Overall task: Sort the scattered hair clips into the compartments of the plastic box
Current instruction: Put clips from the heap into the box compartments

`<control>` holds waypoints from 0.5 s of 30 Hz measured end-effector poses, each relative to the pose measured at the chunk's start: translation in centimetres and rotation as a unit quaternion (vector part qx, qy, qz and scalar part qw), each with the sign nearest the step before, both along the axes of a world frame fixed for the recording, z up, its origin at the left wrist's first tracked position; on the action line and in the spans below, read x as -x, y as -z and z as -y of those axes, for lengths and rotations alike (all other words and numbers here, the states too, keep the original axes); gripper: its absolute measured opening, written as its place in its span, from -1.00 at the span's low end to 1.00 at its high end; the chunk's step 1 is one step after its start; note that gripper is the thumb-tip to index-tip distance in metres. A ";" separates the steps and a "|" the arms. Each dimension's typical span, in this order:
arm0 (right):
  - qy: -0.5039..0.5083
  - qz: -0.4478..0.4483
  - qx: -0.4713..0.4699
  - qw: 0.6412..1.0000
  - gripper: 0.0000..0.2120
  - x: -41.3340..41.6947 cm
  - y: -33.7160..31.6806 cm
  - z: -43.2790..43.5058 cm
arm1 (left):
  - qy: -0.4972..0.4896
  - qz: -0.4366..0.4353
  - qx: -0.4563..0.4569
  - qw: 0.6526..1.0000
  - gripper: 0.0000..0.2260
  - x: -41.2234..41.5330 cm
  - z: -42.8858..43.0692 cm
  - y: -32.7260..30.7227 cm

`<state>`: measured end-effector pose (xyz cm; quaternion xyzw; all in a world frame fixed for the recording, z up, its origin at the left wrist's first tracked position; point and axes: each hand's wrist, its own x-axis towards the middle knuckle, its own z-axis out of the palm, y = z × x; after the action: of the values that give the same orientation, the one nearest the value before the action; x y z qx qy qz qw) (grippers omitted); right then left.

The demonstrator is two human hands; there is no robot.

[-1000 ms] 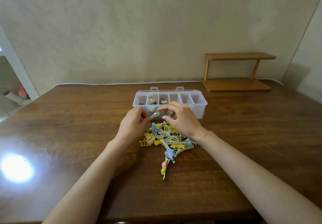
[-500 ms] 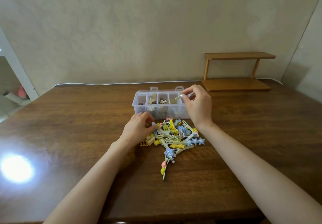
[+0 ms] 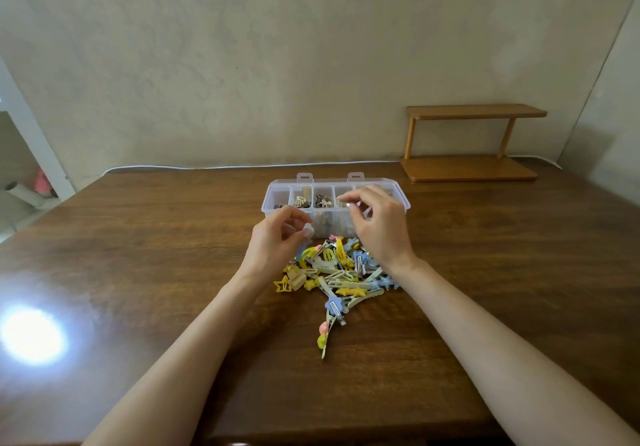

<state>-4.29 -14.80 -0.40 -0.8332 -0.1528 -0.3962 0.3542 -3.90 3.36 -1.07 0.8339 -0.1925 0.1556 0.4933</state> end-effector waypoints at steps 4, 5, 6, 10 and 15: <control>-0.056 -0.025 -0.016 0.998 -0.83 1.0 0.2 -0.8 | 0.022 -0.022 0.054 0.998 -0.82 0.4 0.2 -0.3; -0.068 -0.034 -0.016 0.997 -0.84 1.1 0.2 -1.0 | 0.025 -0.025 0.063 0.997 -0.81 0.5 0.2 -0.3; -0.080 -0.045 -0.016 0.996 -0.87 1.2 0.3 -1.1 | 0.026 -0.027 0.072 0.997 -0.81 0.5 0.2 -0.2; -0.125 -0.093 -0.011 0.988 -0.88 1.4 0.5 -1.2 | 0.039 -0.037 0.107 0.993 -0.79 0.6 0.3 -0.2; -0.135 -0.120 -0.022 0.983 -0.90 1.2 0.7 -1.3 | 0.055 -0.040 0.114 0.991 -0.78 0.9 0.6 -0.3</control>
<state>-5.50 -13.47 -1.06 -0.8384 -0.2118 -0.2450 0.4384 -4.83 2.76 -0.82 0.7660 -0.1994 0.1153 0.6001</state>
